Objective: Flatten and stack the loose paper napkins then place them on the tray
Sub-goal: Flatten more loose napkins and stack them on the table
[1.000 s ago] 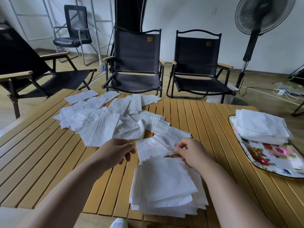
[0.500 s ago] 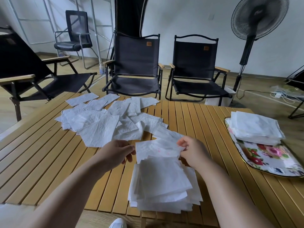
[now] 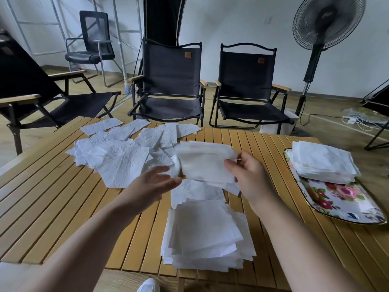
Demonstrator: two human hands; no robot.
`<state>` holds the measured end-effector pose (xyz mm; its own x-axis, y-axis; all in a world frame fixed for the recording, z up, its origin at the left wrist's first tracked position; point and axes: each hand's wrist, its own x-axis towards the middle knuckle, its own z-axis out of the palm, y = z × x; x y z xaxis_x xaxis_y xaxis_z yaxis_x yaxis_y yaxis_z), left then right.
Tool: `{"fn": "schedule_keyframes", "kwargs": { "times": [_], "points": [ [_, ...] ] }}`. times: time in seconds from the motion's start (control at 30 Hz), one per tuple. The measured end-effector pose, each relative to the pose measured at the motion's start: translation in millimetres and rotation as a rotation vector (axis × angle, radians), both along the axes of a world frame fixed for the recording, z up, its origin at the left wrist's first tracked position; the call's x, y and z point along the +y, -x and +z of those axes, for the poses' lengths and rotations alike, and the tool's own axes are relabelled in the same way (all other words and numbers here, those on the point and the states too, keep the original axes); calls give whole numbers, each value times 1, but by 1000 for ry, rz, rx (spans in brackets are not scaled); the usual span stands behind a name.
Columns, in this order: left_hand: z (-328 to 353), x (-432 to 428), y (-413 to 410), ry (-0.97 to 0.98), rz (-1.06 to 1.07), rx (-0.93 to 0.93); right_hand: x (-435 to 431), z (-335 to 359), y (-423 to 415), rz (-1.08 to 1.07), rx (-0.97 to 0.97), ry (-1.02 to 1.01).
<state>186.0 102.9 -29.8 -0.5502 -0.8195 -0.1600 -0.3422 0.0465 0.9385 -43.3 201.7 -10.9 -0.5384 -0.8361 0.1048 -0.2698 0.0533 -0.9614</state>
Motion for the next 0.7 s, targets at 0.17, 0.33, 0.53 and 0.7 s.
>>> {"fn": "schedule_keyframes", "kwargs": {
  "times": [0.17,0.33,0.53,0.7],
  "points": [
    [18,14,2,-302,-87,254,16,16,-9,145,-501,3],
    [25,29,8,-392,-30,316,35,17,-3,240,-329,-273],
    [14,30,6,-361,-189,52,44,10,9,336,-152,-538],
    [8,29,8,-307,-289,-161,42,6,9,400,99,-744]
  ]
}}
